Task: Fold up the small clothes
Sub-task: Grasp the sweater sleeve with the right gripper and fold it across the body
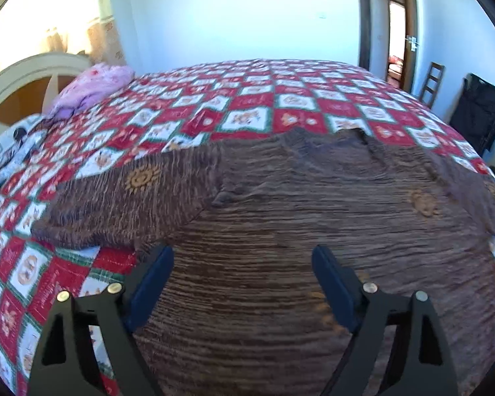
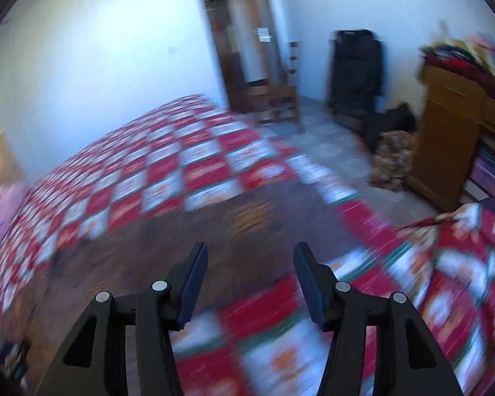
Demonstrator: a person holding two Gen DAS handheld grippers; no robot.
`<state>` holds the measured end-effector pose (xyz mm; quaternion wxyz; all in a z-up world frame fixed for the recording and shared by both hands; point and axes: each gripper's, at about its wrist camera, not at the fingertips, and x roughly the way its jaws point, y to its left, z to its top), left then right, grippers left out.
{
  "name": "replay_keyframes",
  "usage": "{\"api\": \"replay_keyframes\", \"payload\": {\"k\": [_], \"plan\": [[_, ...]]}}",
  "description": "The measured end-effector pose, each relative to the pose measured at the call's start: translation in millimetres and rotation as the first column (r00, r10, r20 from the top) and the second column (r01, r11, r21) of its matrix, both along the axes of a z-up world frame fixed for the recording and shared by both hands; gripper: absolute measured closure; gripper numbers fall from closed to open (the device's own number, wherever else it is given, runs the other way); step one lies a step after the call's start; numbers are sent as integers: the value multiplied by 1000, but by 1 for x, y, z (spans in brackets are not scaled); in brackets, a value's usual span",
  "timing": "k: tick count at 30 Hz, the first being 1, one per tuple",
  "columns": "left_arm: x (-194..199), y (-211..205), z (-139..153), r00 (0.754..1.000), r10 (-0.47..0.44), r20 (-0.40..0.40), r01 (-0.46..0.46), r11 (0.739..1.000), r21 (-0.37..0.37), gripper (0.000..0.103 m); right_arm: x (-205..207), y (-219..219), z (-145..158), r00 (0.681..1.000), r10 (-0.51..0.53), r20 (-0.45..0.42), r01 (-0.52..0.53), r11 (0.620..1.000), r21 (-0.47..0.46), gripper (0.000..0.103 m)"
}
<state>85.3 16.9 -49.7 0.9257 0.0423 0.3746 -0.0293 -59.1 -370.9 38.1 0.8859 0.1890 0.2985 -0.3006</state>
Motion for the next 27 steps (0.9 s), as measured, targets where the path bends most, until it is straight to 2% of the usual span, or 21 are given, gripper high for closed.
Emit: {"api": "replay_keyframes", "payload": {"k": [5,7,10,12,14,17,19,21,23,27], "plan": [[4,14,-17,997,78,-21,-79,994,-69,15,16,-94,-30,996,-68,-60,77,983,166,47],[8,11,-26,995,72,-68,-76,995,-61,14,25,-104,-40,993,-66,-98,82,983,167,47],[8,8,-26,996,63,-71,-67,996,-61,9,38,-114,-57,986,-74,-152,101,979,176,47],[8,6,-27,996,54,-74,-58,997,-57,5,41,-119,-68,985,-71,-155,103,972,209,47],[9,4,-28,995,49,-83,-53,997,-47,0,45,-115,-70,983,-69,-170,97,983,159,48],[11,4,-29,995,48,-85,-52,998,-42,0,48,-107,-70,978,-55,-201,75,993,91,64],[11,5,-30,995,46,-83,-50,998,-49,0,51,-108,-69,980,-37,-196,57,993,98,85],[11,7,-30,996,44,-81,-49,997,-59,0,52,-106,-66,981,-9,-196,34,992,122,94],[10,8,-29,996,40,-78,-45,996,-73,0,54,-102,-58,979,-18,-204,43,992,118,95],[9,12,-29,997,30,-70,-38,994,-105,0,58,-72,-19,991,7,-137,4,997,83,95]]}}
